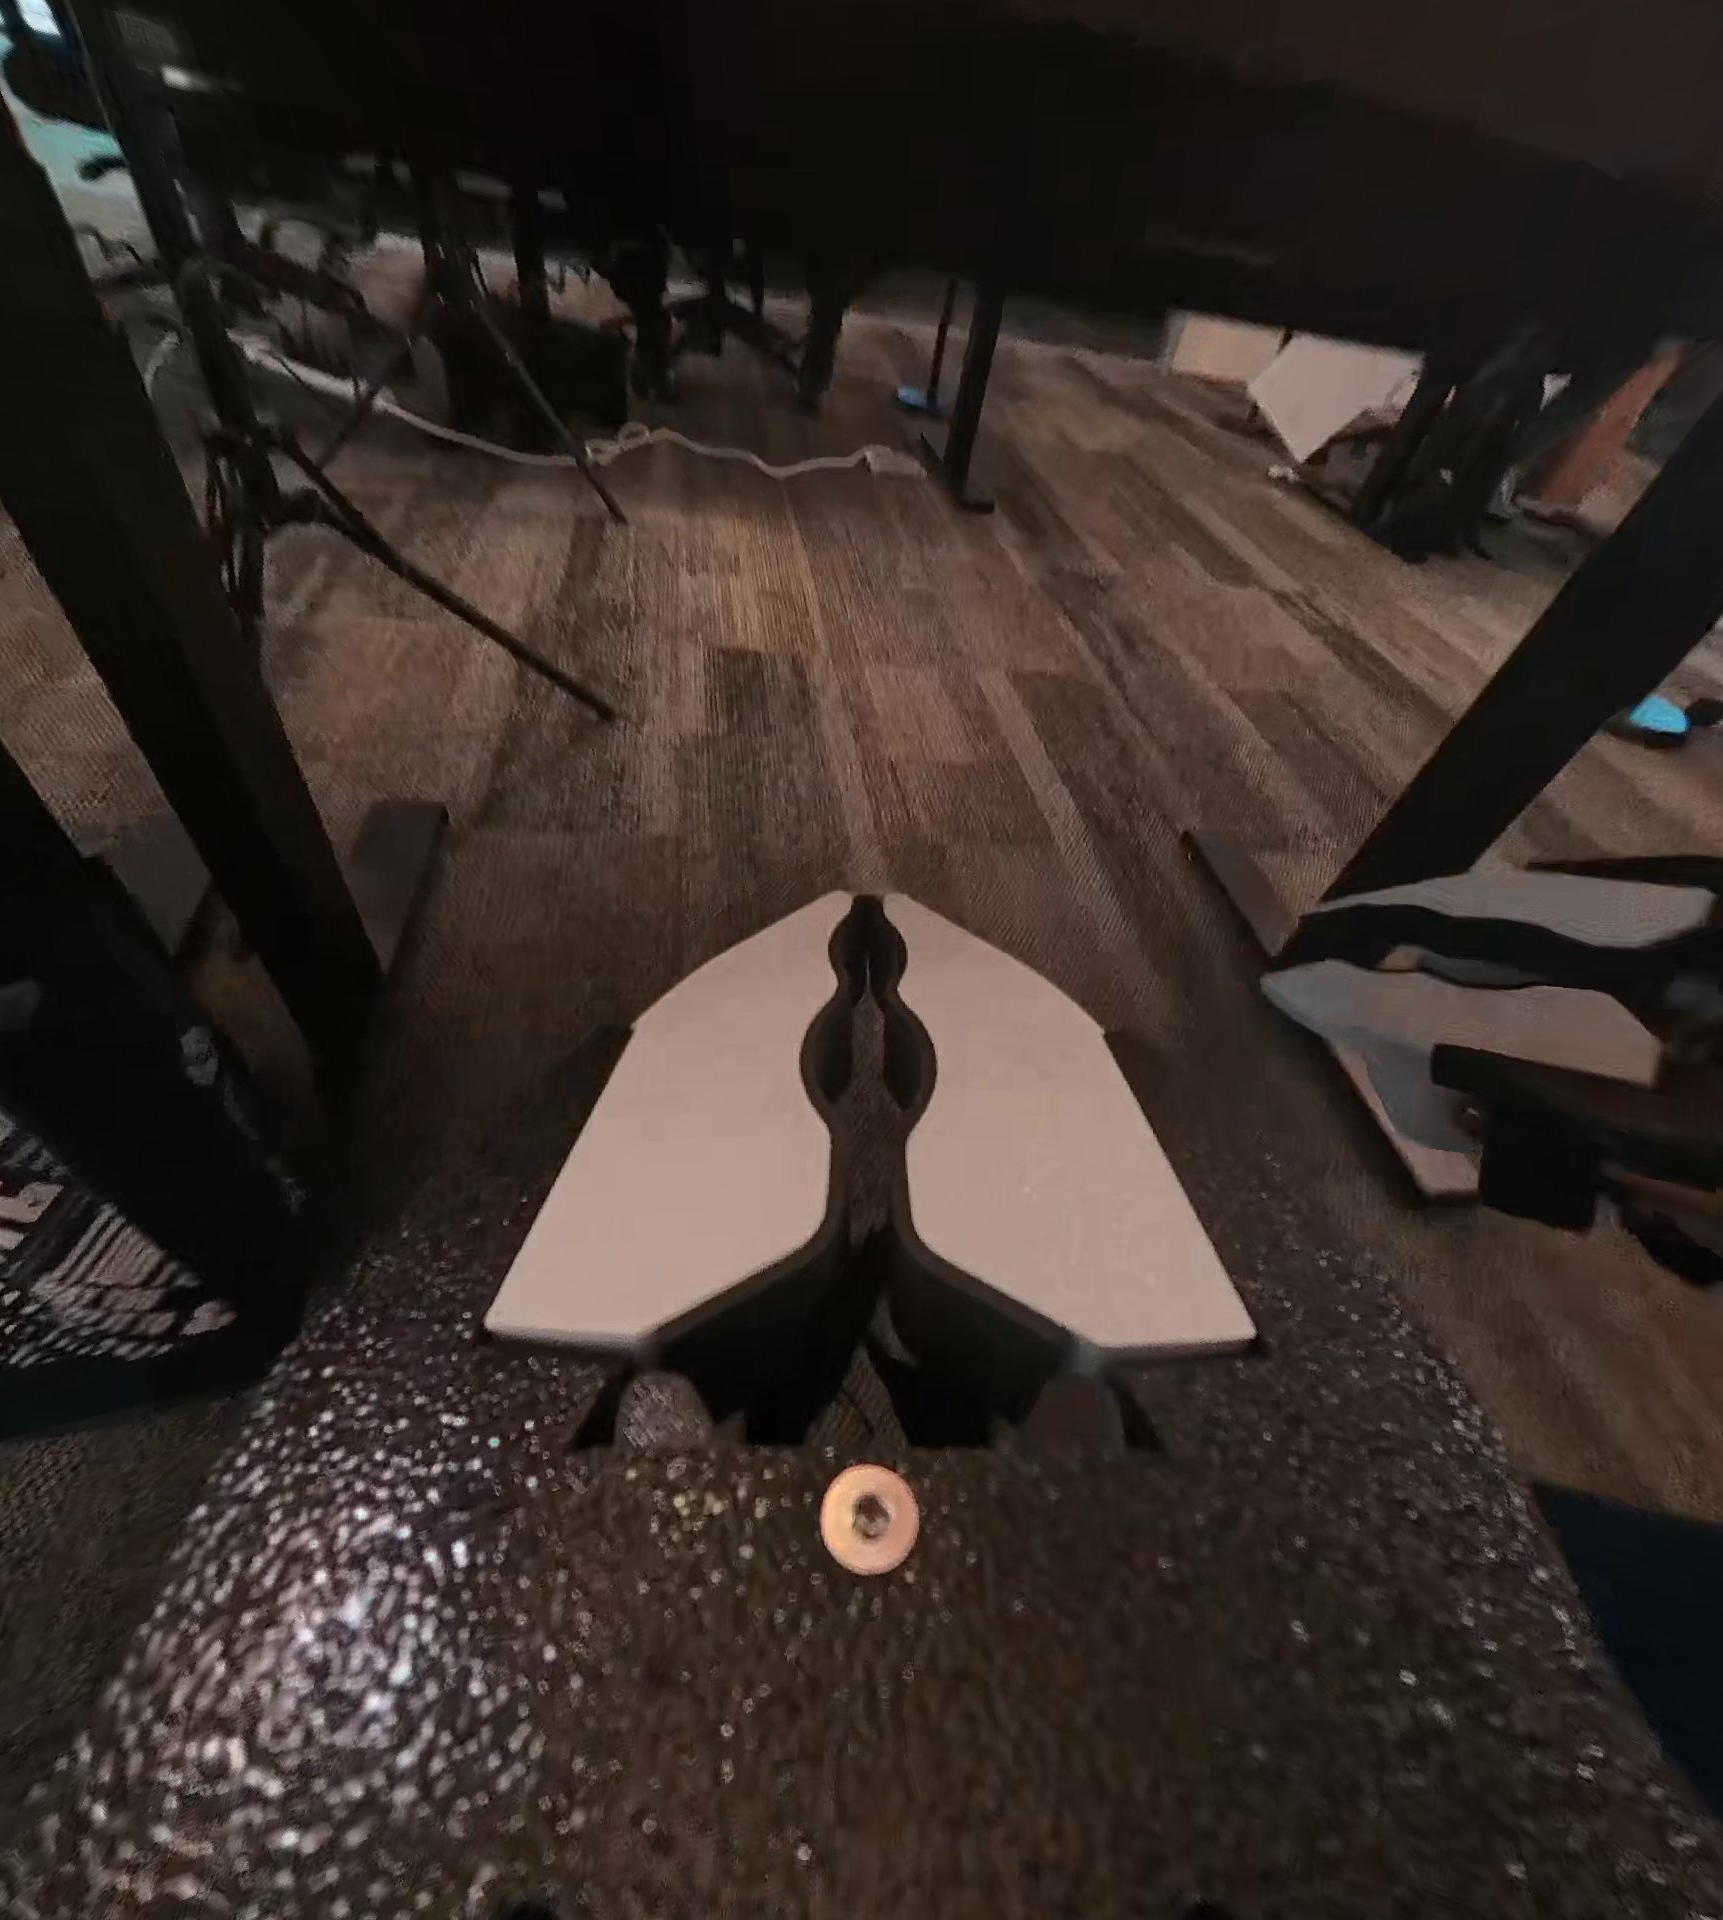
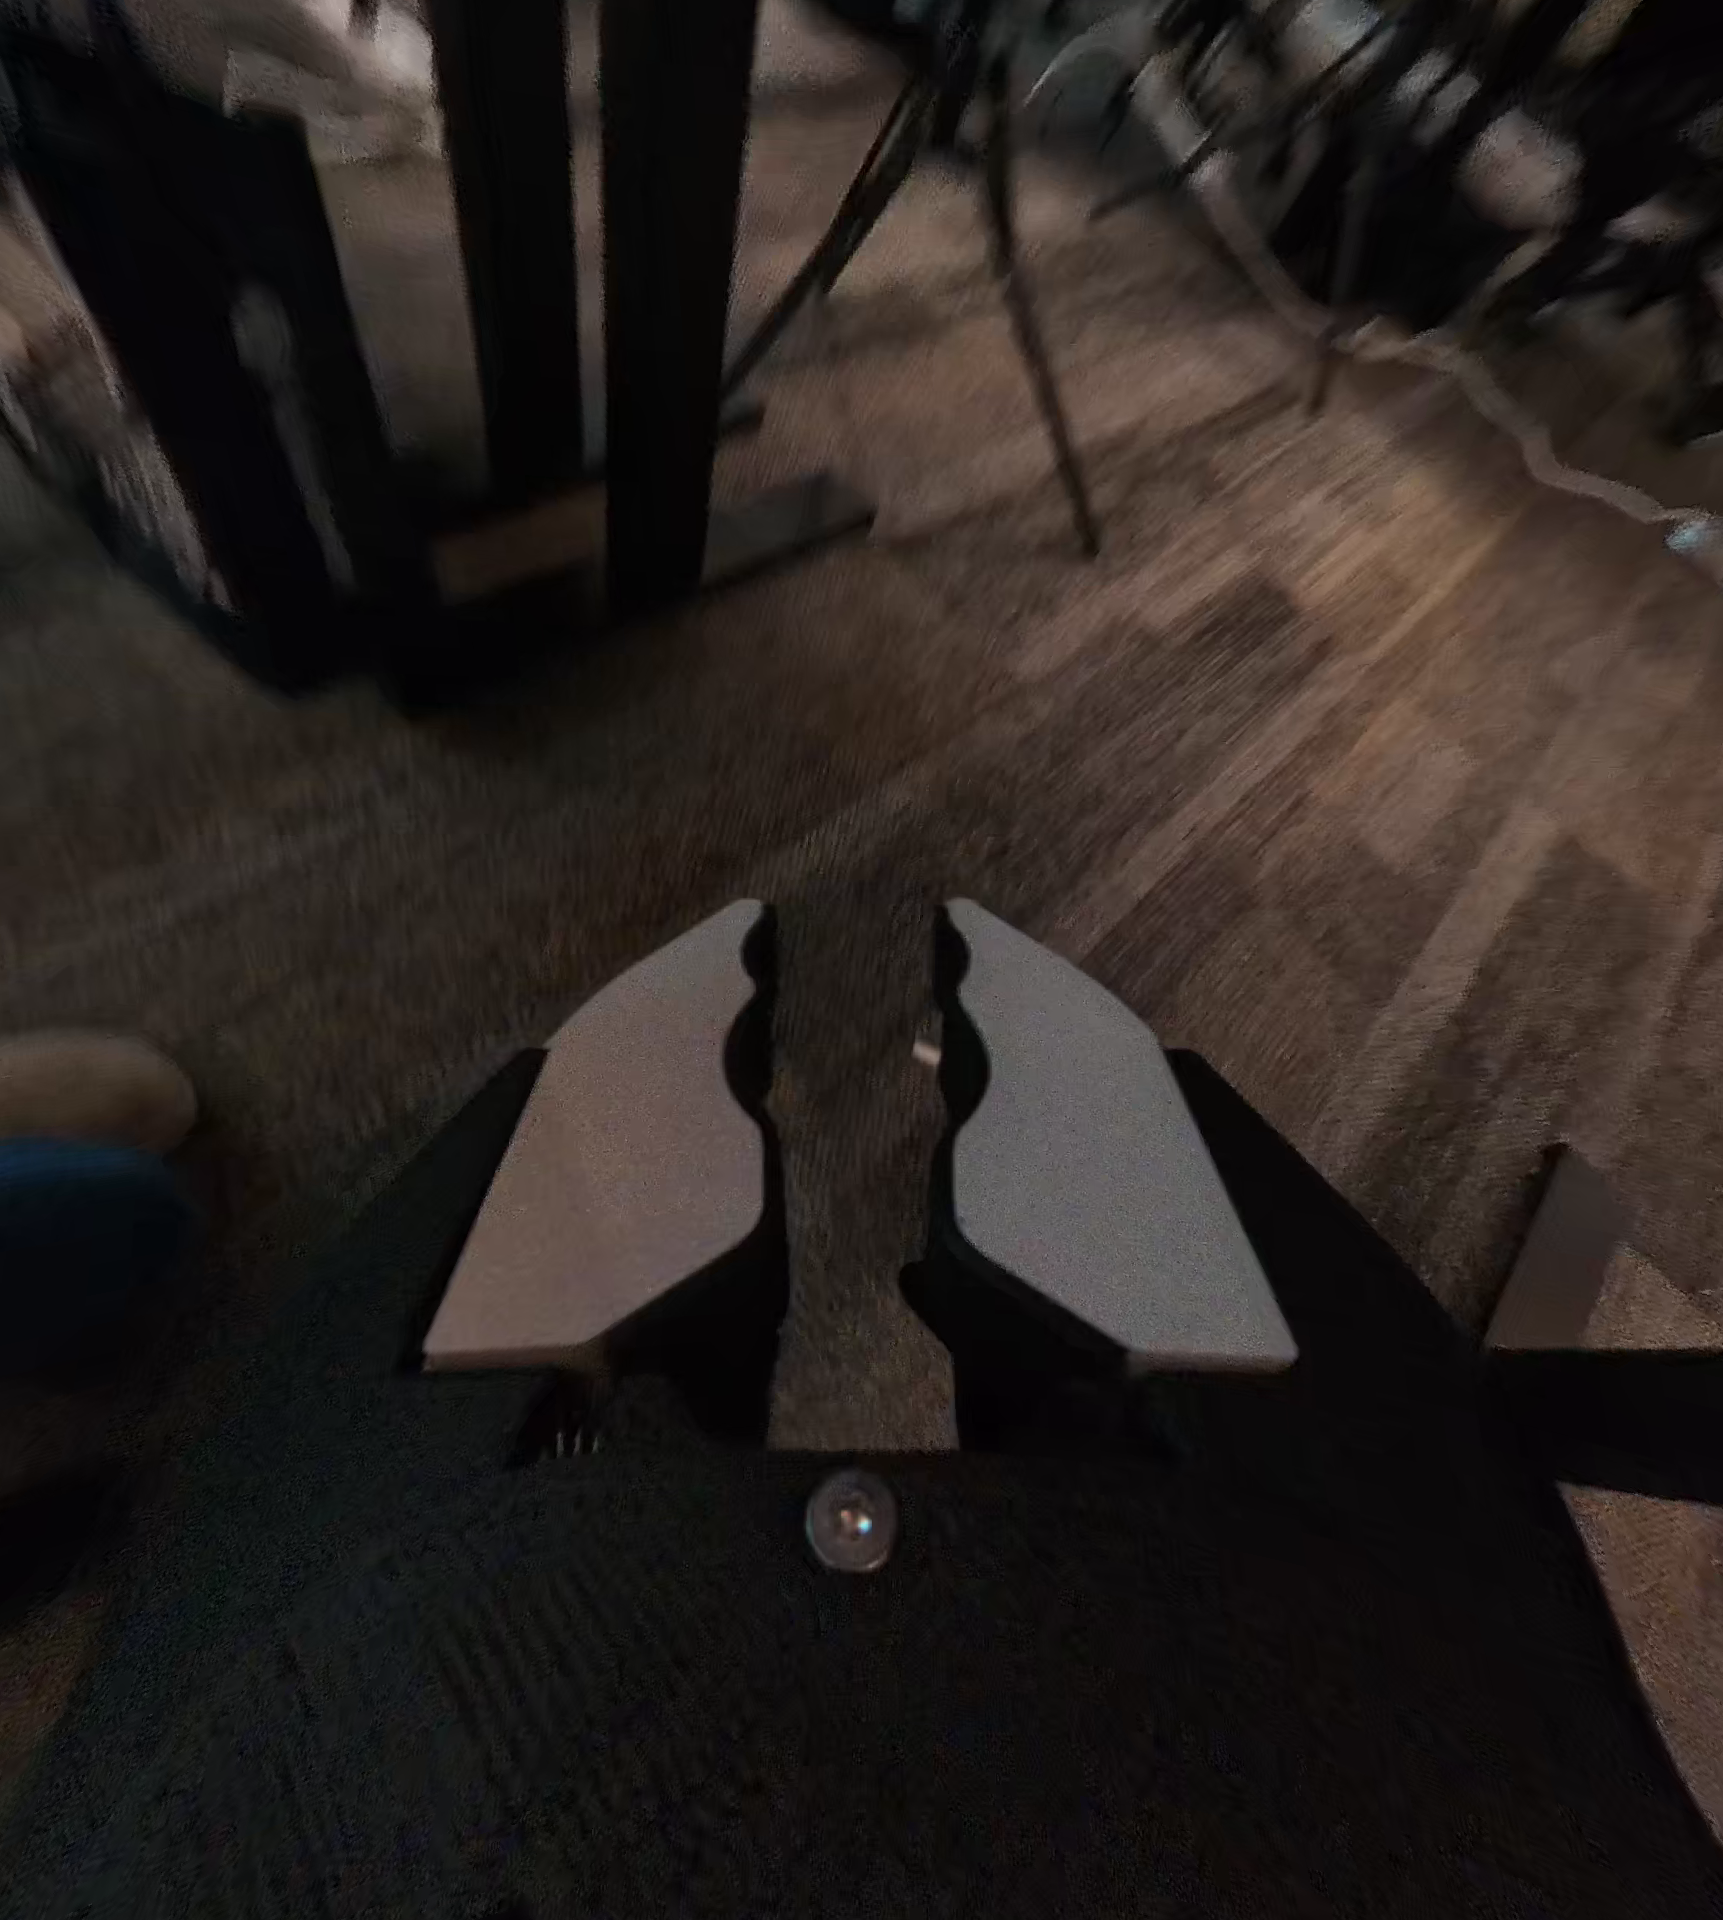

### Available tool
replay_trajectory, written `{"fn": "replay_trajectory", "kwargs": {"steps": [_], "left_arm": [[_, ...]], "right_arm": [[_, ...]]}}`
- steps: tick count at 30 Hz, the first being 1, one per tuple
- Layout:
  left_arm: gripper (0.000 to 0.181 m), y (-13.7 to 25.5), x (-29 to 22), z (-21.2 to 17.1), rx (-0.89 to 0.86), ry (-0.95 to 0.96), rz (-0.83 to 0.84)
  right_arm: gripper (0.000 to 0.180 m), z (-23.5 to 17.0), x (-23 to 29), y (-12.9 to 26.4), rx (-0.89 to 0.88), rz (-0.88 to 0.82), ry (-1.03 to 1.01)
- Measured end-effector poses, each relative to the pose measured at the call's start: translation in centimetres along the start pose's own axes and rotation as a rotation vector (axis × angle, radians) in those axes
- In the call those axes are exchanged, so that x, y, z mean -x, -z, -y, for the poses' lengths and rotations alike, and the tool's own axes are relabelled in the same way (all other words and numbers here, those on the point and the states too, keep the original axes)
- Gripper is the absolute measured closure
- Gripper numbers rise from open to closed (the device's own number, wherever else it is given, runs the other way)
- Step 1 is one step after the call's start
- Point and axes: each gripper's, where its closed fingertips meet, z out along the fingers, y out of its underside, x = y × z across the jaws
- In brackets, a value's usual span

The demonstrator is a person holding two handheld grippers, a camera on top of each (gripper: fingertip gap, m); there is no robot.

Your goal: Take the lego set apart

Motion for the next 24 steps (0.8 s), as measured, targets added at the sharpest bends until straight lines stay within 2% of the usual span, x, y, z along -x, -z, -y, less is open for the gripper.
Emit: {"fn": "replay_trajectory", "kwargs": {"steps": [3, 5, 9, 14, 17, 19, 24], "left_arm": [[0.181, 0.0, 6.3, -3.6, 0.095, -0.007, 0.020], [0.181, 1.3, 11.2, -6.8, 0.163, 0.007, 0.056], [0.181, 6.6, 21.4, -13.7, 0.225, 0.150, 0.218], [0.181, 14.2, 30.0, -21.4, 0.182, 0.358, 0.460], [0.181, 17.7, 32.2, -26.1, 0.185, 0.504, 0.557], [0.181, 19.5, 31.5, -29.1, 0.221, 0.595, 0.572], [0.181, 23.5, 28.7, -33.3, 0.366, 0.586, 0.566]], "right_arm": [[0.145, -7.1, 0.5, -6.5, 0.211, 0.141, 0.155], [0.143, -12.1, 0.5, -10.7, 0.346, 0.227, 0.299], [0.144, -20.4, -0.3, -18.6, 0.537, 0.377, 0.463], [0.147, -26.5, -1.3, -26.9, 0.654, 0.471, 0.486], [0.154, -29.6, -2.4, -30.5, 0.734, 0.465, 0.579], [0.154, -31.6, -3.1, -32.2, 0.798, 0.461, 0.629], [0.152, -34.3, -5.6, -35.0, 0.869, 0.456, 0.765]]}}
